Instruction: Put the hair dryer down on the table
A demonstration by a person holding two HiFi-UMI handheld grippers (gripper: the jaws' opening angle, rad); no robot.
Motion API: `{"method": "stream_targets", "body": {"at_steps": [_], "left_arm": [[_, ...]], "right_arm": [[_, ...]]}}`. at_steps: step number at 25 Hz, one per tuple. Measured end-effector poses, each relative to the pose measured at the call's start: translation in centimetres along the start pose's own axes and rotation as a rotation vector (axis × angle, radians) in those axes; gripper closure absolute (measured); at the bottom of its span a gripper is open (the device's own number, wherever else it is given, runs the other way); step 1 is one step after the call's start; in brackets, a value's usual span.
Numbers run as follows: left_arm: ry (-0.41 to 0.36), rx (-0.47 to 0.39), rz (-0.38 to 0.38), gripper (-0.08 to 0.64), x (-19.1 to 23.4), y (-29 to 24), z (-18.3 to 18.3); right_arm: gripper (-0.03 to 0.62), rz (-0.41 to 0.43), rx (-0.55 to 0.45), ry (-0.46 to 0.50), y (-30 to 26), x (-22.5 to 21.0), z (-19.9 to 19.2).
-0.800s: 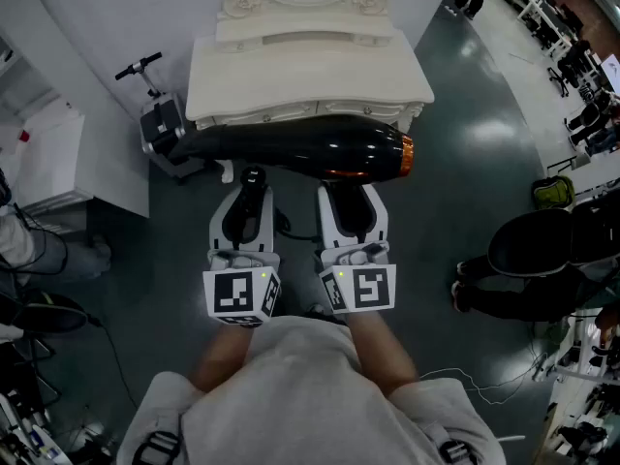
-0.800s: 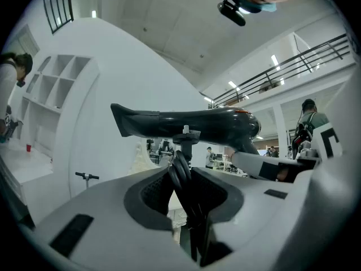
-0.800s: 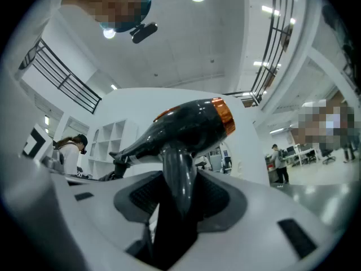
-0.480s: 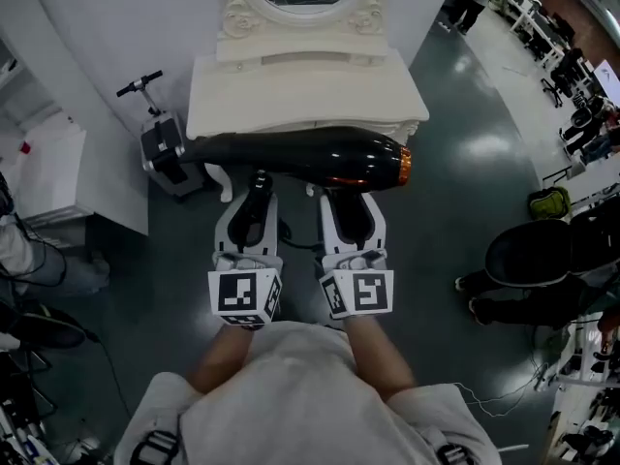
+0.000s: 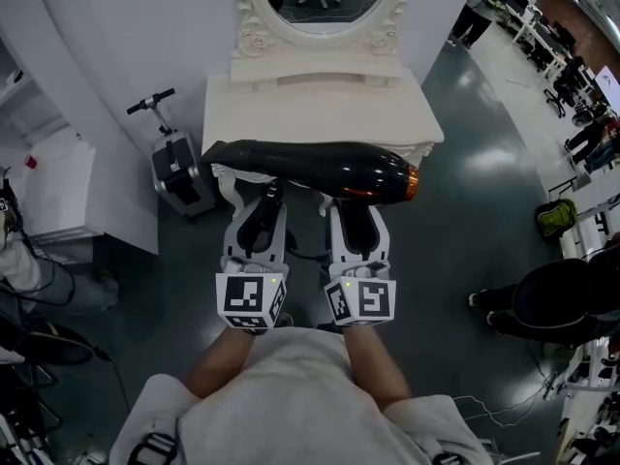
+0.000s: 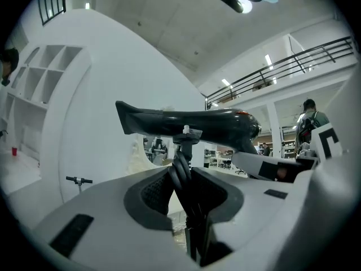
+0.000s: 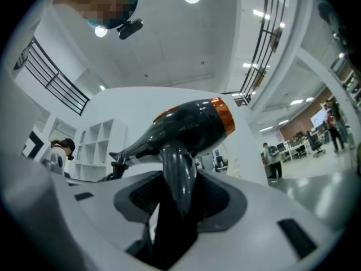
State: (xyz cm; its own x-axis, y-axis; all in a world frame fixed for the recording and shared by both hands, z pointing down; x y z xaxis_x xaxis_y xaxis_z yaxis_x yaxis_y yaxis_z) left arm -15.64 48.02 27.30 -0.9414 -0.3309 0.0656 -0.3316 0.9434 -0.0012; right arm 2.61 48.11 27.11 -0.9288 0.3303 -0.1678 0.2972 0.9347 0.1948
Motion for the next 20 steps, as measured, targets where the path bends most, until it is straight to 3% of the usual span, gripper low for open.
{"method": "stream_targets", "body": {"at_steps": [7,16,20], "left_arm": [[0.037,0.044,-0.024,0.459,2.0,-2.4,-1.1],[0.059,0.112,-0.011,0.459,3.5,-9.3,-4.3],[0.048,0.13,0.001,0.459,4.2,-13.9,-3.9]], "right_arm": [[0.399,-0.024,0.037,0.026,-2.4,0.3,-1.3],[0.4,-0.048,0.1,-0.018,-8.3,-4.3,-5.3],[0.4,-0.041,0.116,-0.041,-12.5,-6.5,-5.7]]}}
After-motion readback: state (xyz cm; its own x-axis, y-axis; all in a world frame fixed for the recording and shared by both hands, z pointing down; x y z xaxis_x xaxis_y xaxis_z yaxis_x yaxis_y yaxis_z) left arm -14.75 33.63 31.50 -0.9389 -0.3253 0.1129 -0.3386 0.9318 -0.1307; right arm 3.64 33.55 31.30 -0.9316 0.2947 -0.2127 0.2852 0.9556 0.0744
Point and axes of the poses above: the fingertips, and each gripper's own axes: y backward along the fingers, x to its left, z out of its top, the point moved 9 cm from there along y, backward along the fingers, and after that the axes turned 2 degrees about -y, right-handed, at the moved point
